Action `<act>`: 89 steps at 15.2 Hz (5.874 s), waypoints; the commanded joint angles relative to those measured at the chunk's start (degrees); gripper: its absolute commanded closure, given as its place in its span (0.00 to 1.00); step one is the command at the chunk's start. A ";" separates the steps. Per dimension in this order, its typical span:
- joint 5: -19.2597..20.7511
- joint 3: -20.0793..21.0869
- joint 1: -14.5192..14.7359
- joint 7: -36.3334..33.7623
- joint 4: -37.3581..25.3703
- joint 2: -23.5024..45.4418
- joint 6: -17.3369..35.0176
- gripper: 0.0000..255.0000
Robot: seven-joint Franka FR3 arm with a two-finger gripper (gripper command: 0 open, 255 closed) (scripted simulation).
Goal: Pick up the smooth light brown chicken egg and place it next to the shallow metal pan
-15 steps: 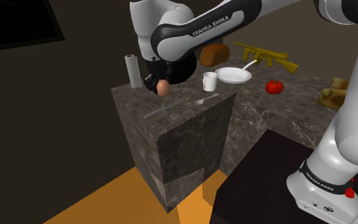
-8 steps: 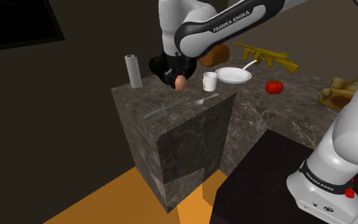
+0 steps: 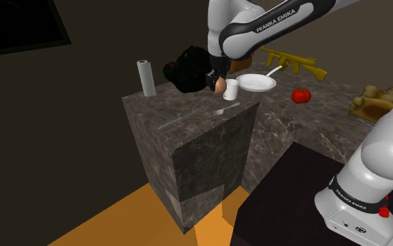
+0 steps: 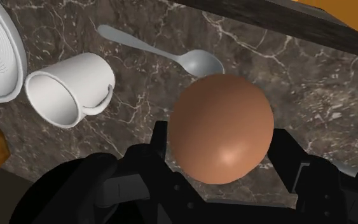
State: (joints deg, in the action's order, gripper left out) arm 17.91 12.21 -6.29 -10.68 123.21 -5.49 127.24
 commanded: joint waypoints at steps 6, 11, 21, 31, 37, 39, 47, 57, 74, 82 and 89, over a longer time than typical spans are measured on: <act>-1.82 -6.08 -3.96 10.60 5.66 -4.76 3.63 1.00; -2.67 -10.82 -6.68 18.27 7.80 -6.34 5.85 1.00; -5.24 -20.56 -11.84 34.43 7.08 -5.10 9.20 1.00; -11.91 -29.49 -16.57 52.27 -0.24 1.81 10.53 1.00; -18.58 -33.53 -20.04 63.64 -7.89 8.55 9.60 1.00; -21.65 -34.64 -21.91 68.15 -11.75 11.80 8.69 1.00; -23.37 -34.21 -22.31 69.34 -8.34 14.26 14.36 1.00; -26.48 -33.27 -23.05 71.52 -5.24 18.33 21.19 1.00; -29.77 -31.73 -24.20 73.90 -3.67 22.41 26.58 0.00; -25.98 -33.62 -22.50 71.27 -2.17 16.84 22.88 0.00; -24.93 -33.92 -22.22 70.54 -1.90 15.40 21.83 0.00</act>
State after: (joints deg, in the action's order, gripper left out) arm -7.04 -21.71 -28.52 59.88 121.29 9.94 149.08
